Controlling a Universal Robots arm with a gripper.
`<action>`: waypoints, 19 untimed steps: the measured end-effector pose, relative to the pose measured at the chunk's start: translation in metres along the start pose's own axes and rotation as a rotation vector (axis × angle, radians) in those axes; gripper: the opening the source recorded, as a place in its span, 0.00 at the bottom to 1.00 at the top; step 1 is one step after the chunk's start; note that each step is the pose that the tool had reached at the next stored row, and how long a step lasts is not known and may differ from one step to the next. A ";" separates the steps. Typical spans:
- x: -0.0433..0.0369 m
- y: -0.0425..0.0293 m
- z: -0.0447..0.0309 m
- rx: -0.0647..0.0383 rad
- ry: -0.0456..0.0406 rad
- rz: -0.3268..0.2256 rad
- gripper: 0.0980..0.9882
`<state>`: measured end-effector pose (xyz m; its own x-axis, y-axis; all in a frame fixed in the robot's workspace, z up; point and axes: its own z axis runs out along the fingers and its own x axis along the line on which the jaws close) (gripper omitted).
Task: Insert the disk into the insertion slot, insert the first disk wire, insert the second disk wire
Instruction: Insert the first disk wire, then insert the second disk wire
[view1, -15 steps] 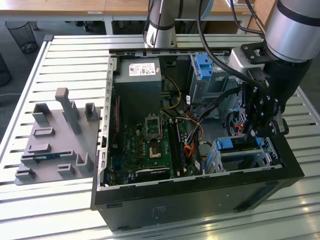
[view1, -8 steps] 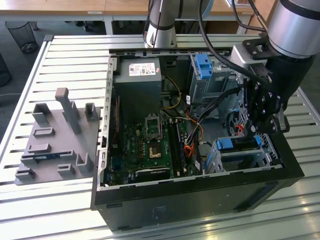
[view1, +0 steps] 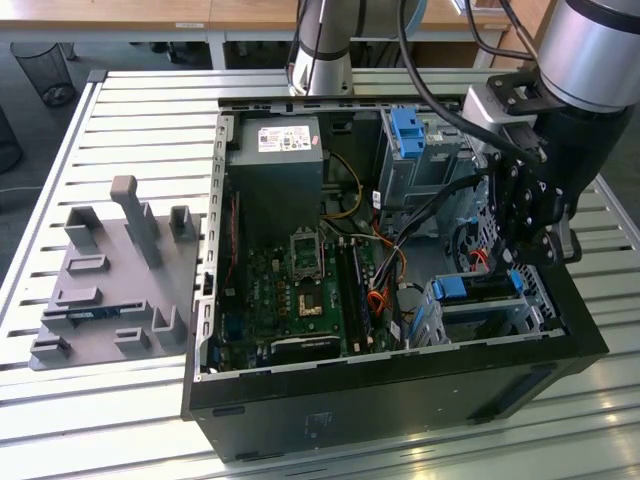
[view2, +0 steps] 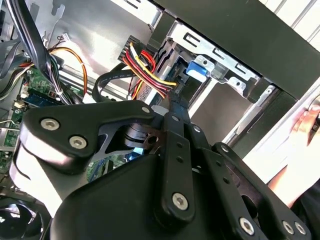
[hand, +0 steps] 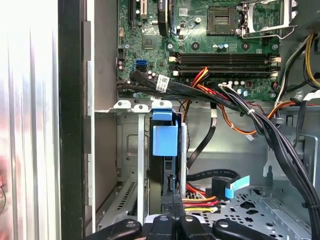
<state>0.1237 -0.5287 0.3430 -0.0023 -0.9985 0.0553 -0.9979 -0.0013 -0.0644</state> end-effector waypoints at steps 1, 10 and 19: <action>0.0000 0.0000 -0.0004 0.000 0.0000 0.000 0.01; 0.0001 -0.0003 -0.0023 -0.001 -0.0001 0.000 0.01; 0.0002 -0.0007 -0.0047 -0.001 0.0002 0.000 0.01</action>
<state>0.1240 -0.5287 0.3477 -0.0021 -0.9985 0.0555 -0.9980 -0.0014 -0.0630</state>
